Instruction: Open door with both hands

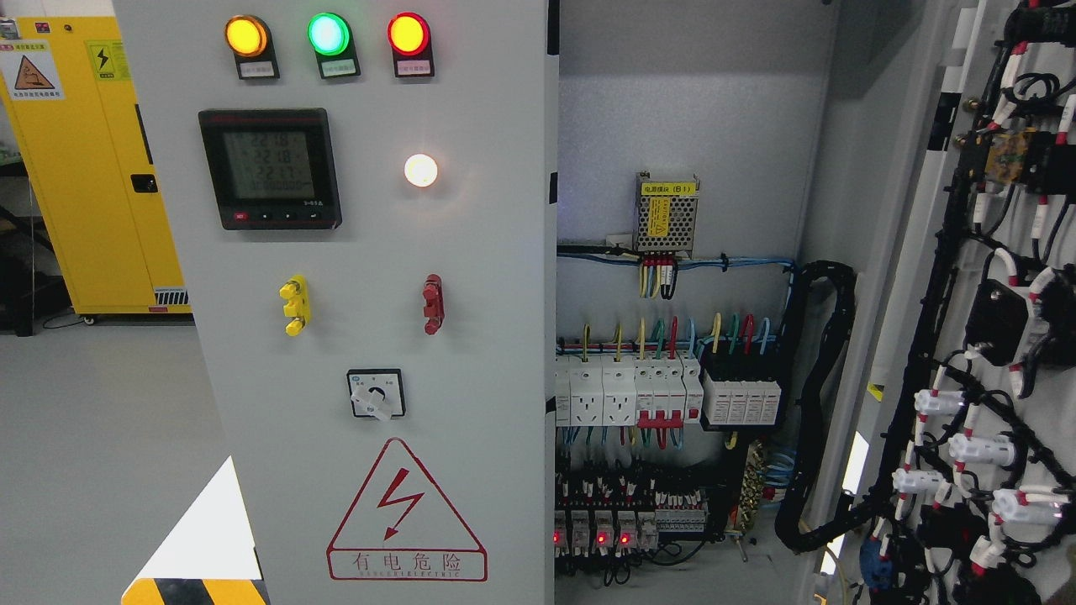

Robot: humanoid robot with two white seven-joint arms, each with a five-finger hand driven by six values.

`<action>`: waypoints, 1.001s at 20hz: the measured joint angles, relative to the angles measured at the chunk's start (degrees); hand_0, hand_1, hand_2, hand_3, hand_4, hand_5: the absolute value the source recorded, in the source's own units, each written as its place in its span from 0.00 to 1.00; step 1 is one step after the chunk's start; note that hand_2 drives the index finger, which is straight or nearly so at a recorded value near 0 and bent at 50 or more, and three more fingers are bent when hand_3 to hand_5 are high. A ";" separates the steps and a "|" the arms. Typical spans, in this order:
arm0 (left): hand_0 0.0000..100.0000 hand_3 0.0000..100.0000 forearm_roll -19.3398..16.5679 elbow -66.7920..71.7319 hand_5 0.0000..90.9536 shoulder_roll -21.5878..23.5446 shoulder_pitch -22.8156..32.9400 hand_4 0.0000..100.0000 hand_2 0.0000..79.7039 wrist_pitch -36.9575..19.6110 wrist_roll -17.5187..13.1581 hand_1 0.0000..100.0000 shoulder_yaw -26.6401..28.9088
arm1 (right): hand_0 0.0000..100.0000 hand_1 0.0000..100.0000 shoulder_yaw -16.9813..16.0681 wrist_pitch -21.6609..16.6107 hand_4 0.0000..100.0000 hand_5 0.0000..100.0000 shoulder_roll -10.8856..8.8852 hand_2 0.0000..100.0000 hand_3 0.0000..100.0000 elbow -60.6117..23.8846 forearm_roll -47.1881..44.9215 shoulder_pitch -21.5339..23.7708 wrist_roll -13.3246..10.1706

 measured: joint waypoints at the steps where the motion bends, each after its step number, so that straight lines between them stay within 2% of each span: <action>1: 0.12 0.00 -1.09 1.43 0.00 0.45 2.56 0.00 0.00 -2.16 0.00 0.56 0.15 | 0.00 0.50 0.00 0.00 0.00 0.00 0.00 0.04 0.00 0.00 0.00 0.00 0.00; 5: 0.12 0.00 -5.85 10.92 0.00 1.08 9.21 0.00 0.00 -10.31 -0.01 0.56 0.68 | 0.00 0.50 0.00 0.00 0.00 0.00 0.00 0.04 0.00 0.00 0.00 0.00 0.00; 11: 0.12 0.00 -10.43 31.45 0.00 -1.52 13.13 0.00 0.00 -20.33 -0.20 0.56 1.30 | 0.00 0.50 -0.02 0.00 0.00 0.00 0.00 0.04 0.00 0.02 -0.05 0.00 0.00; 20: 0.12 0.00 -12.41 57.55 0.00 -6.41 14.66 0.00 0.00 -22.17 -2.18 0.56 1.72 | 0.00 0.50 -0.02 0.03 0.00 0.00 0.00 0.04 0.00 0.02 -0.06 0.00 0.02</action>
